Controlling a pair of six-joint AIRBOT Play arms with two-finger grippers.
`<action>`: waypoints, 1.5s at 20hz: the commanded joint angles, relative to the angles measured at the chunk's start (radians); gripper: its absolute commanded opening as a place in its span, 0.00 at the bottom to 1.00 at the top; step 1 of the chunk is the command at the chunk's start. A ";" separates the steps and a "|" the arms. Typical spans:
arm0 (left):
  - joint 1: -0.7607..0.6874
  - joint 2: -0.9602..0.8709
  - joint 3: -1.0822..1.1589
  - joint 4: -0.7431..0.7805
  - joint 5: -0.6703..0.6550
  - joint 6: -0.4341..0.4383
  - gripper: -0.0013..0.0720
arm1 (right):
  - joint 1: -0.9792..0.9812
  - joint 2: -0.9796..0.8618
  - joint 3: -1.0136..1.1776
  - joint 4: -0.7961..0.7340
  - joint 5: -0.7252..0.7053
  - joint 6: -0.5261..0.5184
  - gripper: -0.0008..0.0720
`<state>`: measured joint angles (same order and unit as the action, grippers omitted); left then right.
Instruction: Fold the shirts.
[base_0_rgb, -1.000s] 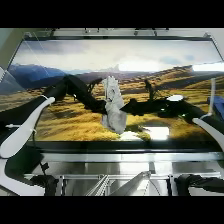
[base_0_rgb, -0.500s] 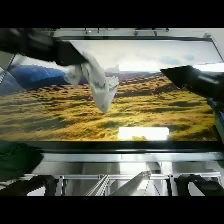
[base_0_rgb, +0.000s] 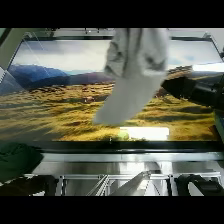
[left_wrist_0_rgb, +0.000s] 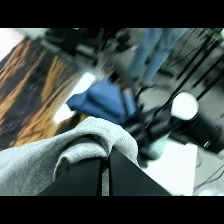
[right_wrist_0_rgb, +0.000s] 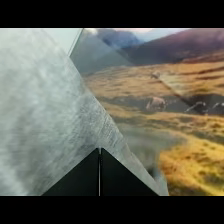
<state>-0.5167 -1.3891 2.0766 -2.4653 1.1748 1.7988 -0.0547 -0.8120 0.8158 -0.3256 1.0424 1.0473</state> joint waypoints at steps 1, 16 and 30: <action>0.014 0.003 -0.062 -0.131 -0.141 0.027 0.05 | 0.002 -0.019 -0.015 -0.016 0.039 0.009 0.03; 0.612 0.155 -0.756 -0.005 0.247 0.026 1.00 | 0.003 -0.176 -0.093 -0.135 0.116 0.008 0.73; 0.549 -0.163 -0.848 0.172 0.107 0.090 0.98 | 0.008 -0.407 -0.321 -0.337 0.010 0.192 0.59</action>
<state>0.0784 -1.4712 1.1999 -2.3337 1.3464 1.8736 -0.0479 -1.1767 0.5194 -0.6422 1.0744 1.1316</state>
